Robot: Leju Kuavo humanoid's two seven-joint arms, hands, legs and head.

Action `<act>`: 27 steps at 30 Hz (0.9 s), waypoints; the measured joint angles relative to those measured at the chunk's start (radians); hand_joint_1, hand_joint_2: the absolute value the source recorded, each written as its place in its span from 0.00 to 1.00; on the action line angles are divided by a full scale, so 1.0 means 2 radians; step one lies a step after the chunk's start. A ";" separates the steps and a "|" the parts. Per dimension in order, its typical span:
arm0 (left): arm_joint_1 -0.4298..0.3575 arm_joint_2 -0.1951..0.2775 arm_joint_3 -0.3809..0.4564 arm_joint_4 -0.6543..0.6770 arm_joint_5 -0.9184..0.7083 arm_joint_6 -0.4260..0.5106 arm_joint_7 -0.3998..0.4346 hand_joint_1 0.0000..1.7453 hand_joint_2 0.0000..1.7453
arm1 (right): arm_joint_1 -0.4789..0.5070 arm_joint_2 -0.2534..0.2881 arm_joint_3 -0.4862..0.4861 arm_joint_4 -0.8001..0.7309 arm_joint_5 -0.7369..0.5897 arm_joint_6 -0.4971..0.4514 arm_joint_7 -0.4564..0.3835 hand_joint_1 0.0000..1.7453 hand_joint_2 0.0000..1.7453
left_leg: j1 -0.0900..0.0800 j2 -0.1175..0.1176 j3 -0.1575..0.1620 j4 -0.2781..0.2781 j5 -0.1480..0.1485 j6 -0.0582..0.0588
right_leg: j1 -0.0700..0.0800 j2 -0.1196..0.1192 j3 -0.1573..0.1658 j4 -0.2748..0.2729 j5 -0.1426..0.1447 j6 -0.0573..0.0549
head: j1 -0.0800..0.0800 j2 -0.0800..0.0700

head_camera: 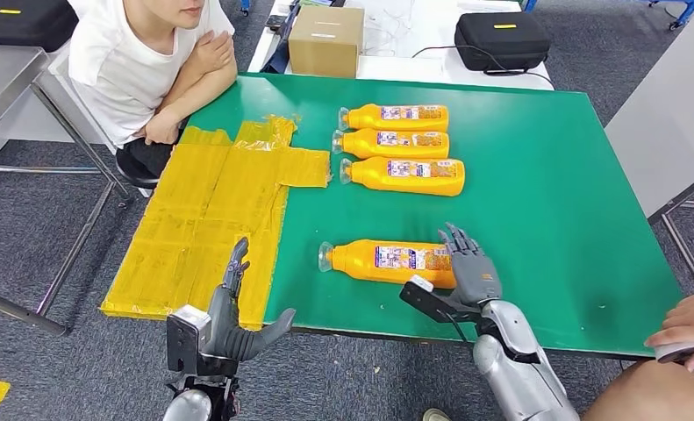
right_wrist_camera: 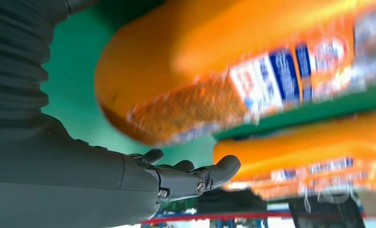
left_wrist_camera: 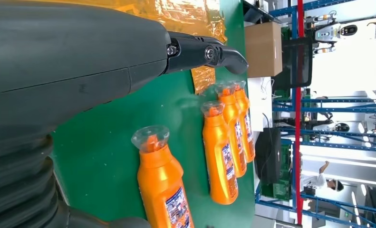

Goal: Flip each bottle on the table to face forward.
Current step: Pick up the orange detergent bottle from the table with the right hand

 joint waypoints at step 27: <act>-0.004 0.000 0.001 0.009 0.000 0.003 0.001 0.00 1.00 | -0.122 0.005 0.079 0.159 0.023 0.059 0.040 0.96 1.00 | 0.000 0.000 0.004 0.000 0.000 0.000 | 0.000 0.000 0.003 0.000 0.000 0.000 | 0.000 0.000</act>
